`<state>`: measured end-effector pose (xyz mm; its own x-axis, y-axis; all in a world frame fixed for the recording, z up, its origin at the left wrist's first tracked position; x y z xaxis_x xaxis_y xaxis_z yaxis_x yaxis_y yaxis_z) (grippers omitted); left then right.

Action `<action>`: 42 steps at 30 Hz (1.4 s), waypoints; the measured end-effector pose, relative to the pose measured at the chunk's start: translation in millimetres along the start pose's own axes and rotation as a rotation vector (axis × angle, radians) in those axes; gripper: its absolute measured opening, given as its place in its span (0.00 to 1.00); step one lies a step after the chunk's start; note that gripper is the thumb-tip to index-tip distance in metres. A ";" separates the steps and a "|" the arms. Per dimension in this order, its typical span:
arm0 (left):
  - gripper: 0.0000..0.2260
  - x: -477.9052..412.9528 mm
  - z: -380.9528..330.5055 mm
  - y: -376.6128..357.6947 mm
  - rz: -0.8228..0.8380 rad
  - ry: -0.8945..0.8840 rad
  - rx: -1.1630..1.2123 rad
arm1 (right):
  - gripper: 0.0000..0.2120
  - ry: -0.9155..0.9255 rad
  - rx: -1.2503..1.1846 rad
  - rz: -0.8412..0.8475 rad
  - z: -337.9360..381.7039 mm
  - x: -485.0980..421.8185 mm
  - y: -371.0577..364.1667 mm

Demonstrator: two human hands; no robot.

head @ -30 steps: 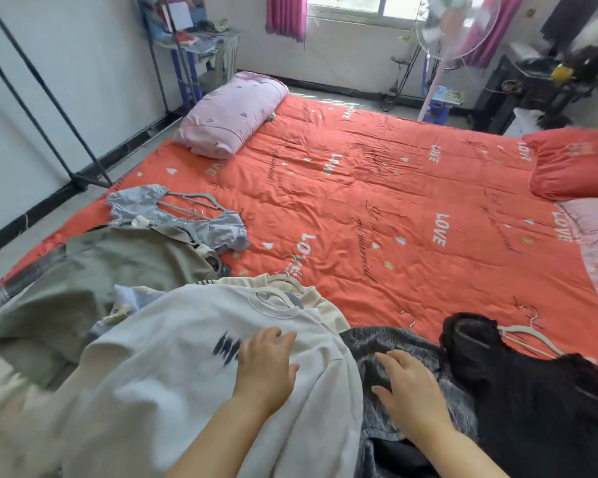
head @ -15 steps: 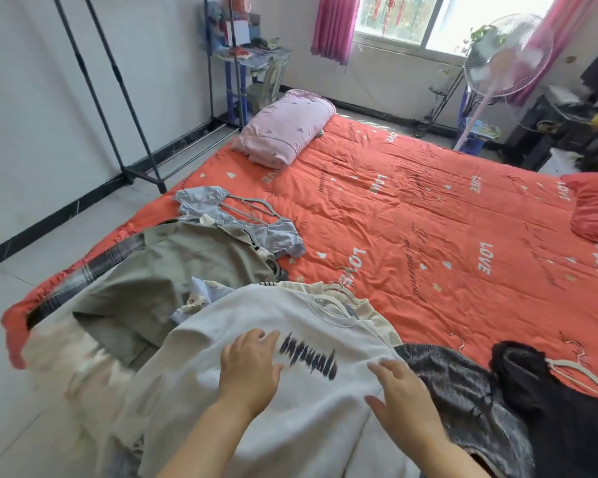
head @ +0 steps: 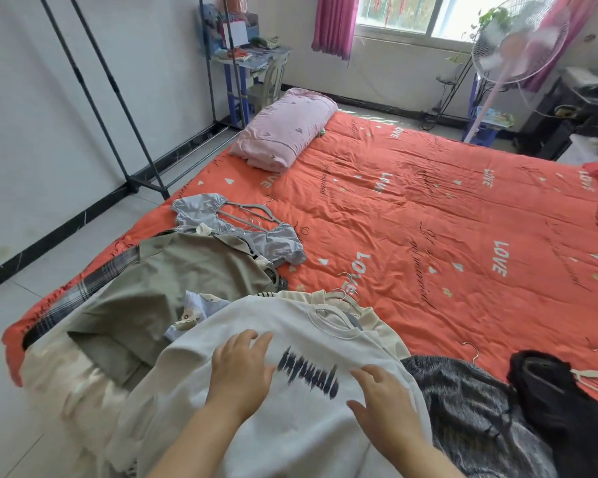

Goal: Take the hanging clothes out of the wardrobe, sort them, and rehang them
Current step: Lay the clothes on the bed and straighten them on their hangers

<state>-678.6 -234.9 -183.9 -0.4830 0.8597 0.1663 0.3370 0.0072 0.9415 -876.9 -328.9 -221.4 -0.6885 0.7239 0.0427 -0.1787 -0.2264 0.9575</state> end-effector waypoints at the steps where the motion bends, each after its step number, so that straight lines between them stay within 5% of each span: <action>1: 0.23 -5.1 1.9 5.1 -0.032 -0.005 0.006 | 0.30 -0.002 -0.012 0.003 2.6 -8.2 1.3; 6: 0.23 -21.0 26.7 10.6 -0.002 0.042 -0.023 | 0.24 -0.004 -0.083 0.112 26.6 -47.1 -3.1; 11: 0.23 -43.5 55.1 19.6 0.007 0.057 -0.099 | 0.30 0.028 -0.046 0.112 51.4 -85.3 -14.0; 16: 0.28 -82.5 100.6 28.8 -0.065 -0.084 -0.129 | 0.23 -0.024 -0.065 0.176 75.8 -134.1 -42.3; 20: 0.21 -130.9 152.7 35.8 -0.089 -0.150 -0.038 | 0.23 -0.082 -0.050 0.203 108.0 -188.1 -71.5; 27: 0.32 -213.4 246.3 13.5 -0.129 -0.219 -0.046 | 0.24 -0.114 -0.042 0.278 158.9 -295.9 -130.8; 42: 0.34 -294.3 315.2 -62.5 -0.252 -0.187 -0.076 | 0.21 -0.325 0.024 0.401 115.8 -454.9 -259.2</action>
<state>-302.7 -327.4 -384.1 -0.3845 0.9146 -0.1254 0.1609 0.2001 0.9665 -435.9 -524.1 -456.0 -0.4452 0.7489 0.4908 0.0732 -0.5159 0.8535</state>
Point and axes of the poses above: each hand's wrist, its own x-axis away from the middle knuckle, its own y-axis out of the back of the hand, z = x × y, the point moved 10 cm from there along -x, towards the middle knuckle, and after that the axes turned 5 degrees about z, right-handed, at the moved point
